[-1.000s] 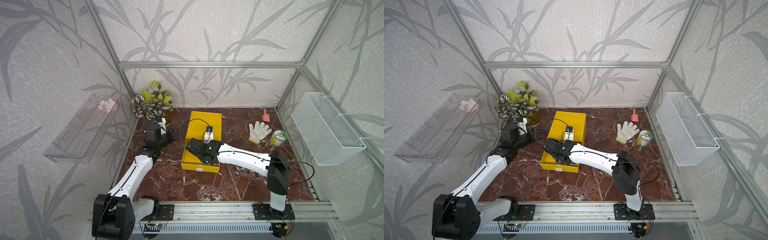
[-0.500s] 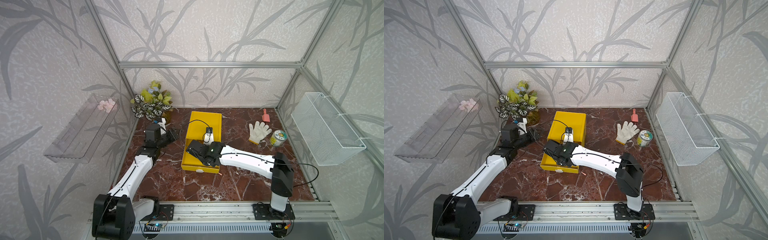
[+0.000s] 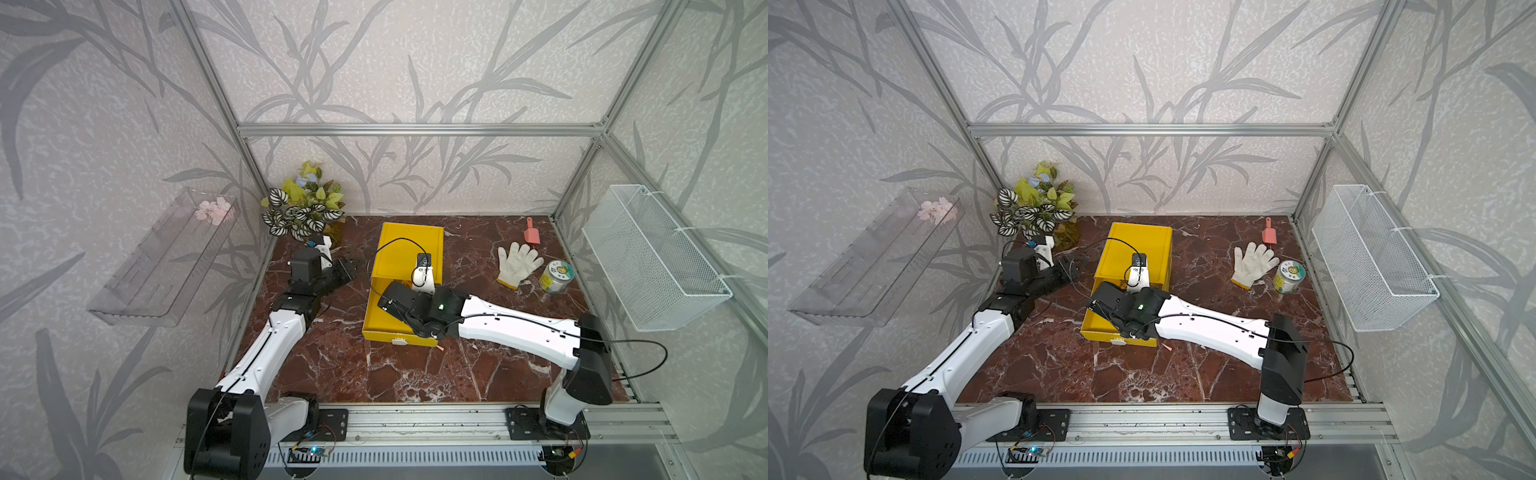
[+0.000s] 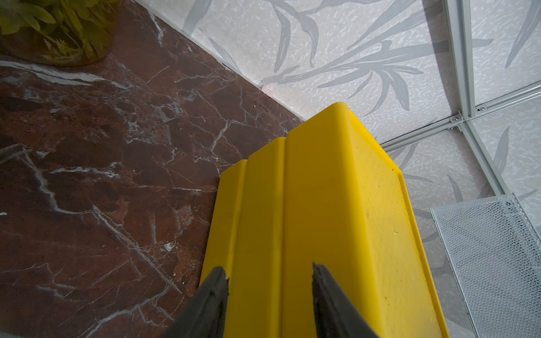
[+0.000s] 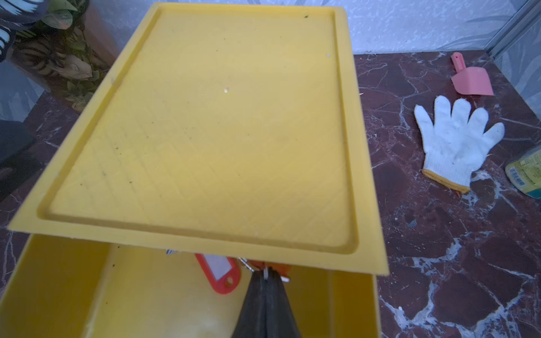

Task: Take the keys out of the drawer
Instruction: Pick up the key from the drawer.

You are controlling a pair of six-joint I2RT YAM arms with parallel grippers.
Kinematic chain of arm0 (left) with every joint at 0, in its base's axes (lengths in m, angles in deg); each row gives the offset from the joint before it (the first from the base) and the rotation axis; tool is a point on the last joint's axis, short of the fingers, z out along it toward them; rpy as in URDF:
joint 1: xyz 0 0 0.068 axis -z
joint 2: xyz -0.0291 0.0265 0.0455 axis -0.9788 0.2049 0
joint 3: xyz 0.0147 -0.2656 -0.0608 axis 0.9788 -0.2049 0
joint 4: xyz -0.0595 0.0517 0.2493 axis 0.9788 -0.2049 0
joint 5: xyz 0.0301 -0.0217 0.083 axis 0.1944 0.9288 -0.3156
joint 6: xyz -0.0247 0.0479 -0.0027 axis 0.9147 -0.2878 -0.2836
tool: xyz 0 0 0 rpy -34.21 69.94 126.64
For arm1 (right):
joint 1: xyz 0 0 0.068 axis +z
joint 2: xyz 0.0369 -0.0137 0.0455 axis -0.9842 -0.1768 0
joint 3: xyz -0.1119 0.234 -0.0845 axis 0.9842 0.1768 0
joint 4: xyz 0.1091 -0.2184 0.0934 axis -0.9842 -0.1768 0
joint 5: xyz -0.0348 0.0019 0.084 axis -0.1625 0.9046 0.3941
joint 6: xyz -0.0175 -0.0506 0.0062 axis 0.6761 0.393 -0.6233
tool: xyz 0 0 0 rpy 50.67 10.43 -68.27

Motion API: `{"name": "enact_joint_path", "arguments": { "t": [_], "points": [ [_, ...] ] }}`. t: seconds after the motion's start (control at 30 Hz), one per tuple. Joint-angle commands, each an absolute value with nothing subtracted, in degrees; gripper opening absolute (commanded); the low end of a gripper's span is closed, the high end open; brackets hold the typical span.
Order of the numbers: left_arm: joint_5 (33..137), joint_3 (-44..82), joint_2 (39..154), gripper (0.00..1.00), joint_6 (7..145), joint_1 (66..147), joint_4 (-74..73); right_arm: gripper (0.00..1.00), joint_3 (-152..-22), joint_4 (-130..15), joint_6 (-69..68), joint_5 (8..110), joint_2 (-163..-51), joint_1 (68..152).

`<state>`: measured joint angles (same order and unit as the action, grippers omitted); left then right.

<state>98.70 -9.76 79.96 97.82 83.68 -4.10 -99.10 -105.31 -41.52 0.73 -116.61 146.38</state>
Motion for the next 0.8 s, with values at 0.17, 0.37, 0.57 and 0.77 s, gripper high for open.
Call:
{"name": "enact_joint_path", "arguments": {
  "t": [0.17, 0.37, 0.57, 0.77],
  "points": [
    [99.5, -9.6, 79.3, 0.49, 97.0, 83.4, -4.6, 0.0, -98.5, -103.2, -37.0, 1.9, -112.2, 146.7],
    [100.0, -6.9, 78.7, 0.48, 95.5, 83.5, -7.9, 0.0, -96.6, -96.8, -30.8, 6.8, -107.5, 147.0],
    [97.8, -3.9, 76.5, 0.49, 92.8, 83.4, -13.1, 0.0, -94.0, -92.2, -26.4, 11.8, -101.2, 147.4],
    [94.6, -0.4, 71.4, 0.48, 88.4, 83.7, -20.6, 0.0, -92.5, -96.1, -24.9, 13.1, -94.5, 147.5]
  ]
}}
